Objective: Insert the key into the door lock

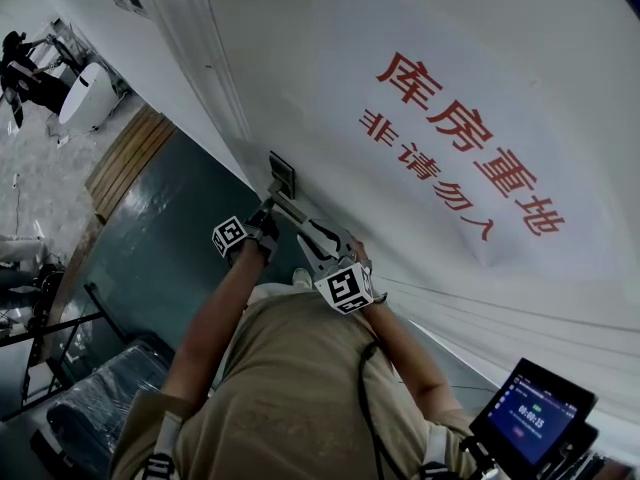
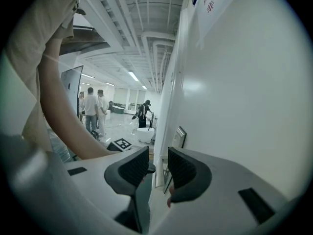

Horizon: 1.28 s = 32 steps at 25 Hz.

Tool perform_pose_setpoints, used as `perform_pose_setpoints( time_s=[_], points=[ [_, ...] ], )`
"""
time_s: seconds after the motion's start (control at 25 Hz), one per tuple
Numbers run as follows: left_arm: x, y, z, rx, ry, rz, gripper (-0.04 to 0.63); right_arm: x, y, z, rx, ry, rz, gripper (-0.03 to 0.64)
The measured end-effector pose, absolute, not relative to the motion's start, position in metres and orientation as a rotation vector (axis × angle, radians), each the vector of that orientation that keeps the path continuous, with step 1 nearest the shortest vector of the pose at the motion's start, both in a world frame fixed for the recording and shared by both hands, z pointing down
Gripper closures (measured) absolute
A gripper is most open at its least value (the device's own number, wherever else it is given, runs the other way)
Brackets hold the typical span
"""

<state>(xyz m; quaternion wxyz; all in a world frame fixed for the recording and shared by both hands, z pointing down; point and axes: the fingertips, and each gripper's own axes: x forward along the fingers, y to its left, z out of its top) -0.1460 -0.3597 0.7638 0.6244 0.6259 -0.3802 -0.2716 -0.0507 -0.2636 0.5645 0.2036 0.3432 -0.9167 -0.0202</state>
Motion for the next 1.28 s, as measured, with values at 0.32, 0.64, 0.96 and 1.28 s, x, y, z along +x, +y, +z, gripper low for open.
perform_pose_setpoints(
  time_s=[0.32,0.64,0.96,1.28],
  points=[
    [-0.144,-0.359,0.765,1.44,-0.866,-0.625,0.563,-0.051,-0.273,0.56,0.977,-2.562,-0.056,0.486],
    [-0.146,-0.361,0.766,1.447,-0.88,-0.615,0.563,-0.049,-0.279,0.56,0.987,-2.564,-0.048,0.486],
    [-0.144,-0.363,0.766,1.457,-0.876,-0.616,0.563,-0.048,-0.28,0.561,0.984,-2.564,-0.047,0.486],
    [-0.142,-0.364,0.767,1.434,-0.877,-0.63,0.563,-0.048,-0.28,0.561,0.982,-2.564,-0.046,0.486]
  ],
)
